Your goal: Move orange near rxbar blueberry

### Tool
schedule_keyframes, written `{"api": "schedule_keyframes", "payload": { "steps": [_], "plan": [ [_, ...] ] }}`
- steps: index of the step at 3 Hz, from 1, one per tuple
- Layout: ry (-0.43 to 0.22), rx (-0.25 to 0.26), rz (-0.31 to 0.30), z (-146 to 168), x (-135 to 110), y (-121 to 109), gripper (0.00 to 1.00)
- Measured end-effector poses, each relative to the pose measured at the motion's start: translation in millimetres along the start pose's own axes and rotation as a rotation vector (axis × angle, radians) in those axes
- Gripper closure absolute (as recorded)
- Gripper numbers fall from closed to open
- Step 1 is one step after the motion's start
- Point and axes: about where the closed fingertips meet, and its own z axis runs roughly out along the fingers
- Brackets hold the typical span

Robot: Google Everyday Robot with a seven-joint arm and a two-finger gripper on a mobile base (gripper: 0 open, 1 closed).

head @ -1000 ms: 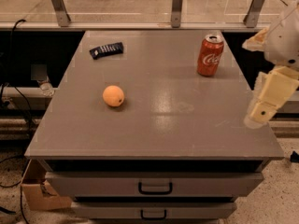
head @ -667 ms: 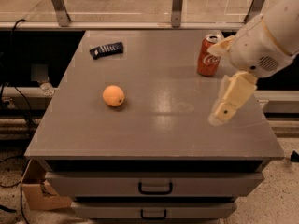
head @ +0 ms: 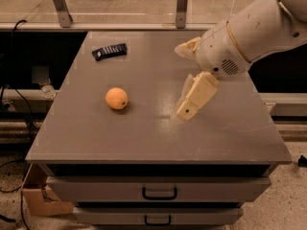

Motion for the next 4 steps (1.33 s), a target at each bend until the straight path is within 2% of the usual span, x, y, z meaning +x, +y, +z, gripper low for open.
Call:
{"api": "schedule_keyframes", "payload": {
  "steps": [1,2,4],
  "plan": [
    [0.002,-0.001,-0.001,0,1,0,0.00],
    [-0.031,-0.022,-0.019,32,1,-11,0.00],
    [-0.146,-0.058,-0.043,110,-6,-32,0.00]
  ]
}}
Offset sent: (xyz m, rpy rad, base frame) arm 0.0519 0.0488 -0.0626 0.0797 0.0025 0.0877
